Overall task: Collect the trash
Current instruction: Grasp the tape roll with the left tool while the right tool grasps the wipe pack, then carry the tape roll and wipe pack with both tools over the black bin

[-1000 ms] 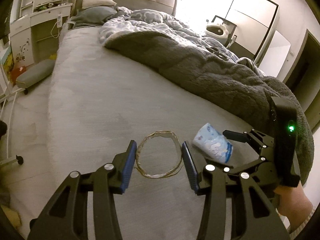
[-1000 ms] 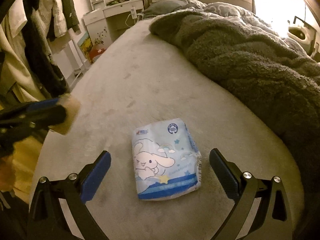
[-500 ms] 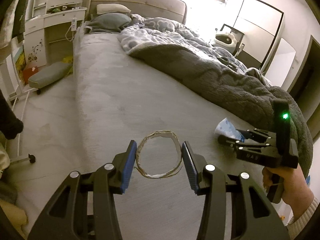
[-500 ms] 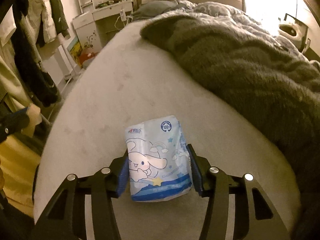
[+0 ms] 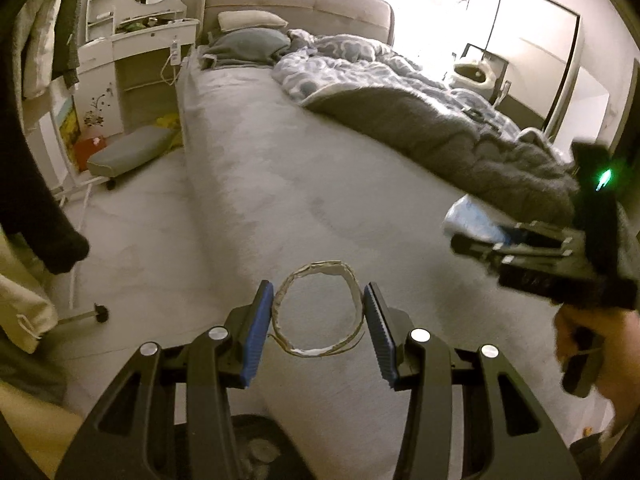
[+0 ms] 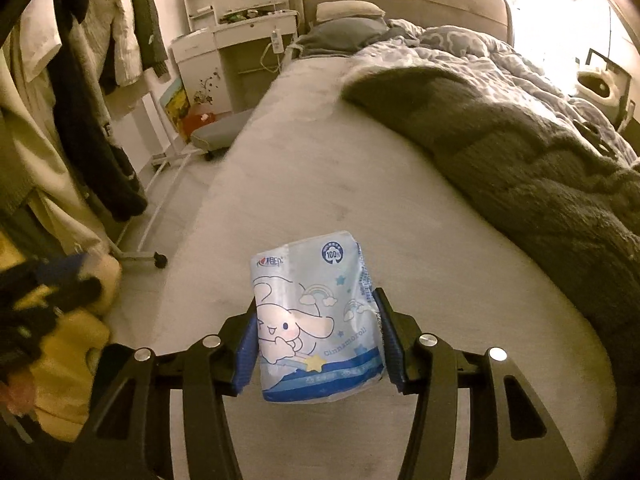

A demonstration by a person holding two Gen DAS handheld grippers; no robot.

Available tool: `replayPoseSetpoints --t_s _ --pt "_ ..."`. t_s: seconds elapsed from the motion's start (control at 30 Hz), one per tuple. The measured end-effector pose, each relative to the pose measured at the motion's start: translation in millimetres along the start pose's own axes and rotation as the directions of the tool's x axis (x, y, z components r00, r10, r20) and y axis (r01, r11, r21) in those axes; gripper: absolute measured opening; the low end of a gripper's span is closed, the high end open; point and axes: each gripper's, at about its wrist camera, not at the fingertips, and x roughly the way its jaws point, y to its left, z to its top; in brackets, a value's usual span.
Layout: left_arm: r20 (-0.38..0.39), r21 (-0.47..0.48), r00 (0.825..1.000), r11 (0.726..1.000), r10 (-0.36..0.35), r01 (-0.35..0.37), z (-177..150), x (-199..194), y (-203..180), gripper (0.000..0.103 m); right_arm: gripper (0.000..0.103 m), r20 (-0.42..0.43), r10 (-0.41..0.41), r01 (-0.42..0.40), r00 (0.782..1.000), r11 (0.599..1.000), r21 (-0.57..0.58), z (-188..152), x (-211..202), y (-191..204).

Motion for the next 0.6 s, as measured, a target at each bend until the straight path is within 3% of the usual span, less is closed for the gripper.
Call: replayPoseSetpoints --t_s 0.37,0.6 --pt "-0.050 -0.003 0.997 0.998 0.064 -0.064 -38.2 -10.5 26.6 0.049 0.053 0.024 0.075 -0.076 0.997 0.996 0.042 -8.9 -14.4 54.9" --pt "-0.095 -0.091 0.991 0.991 0.090 -0.098 -70.2 -20.7 55.8 0.049 0.053 0.003 0.095 -0.095 0.995 0.995 0.023 -35.4 -31.2 94.7"
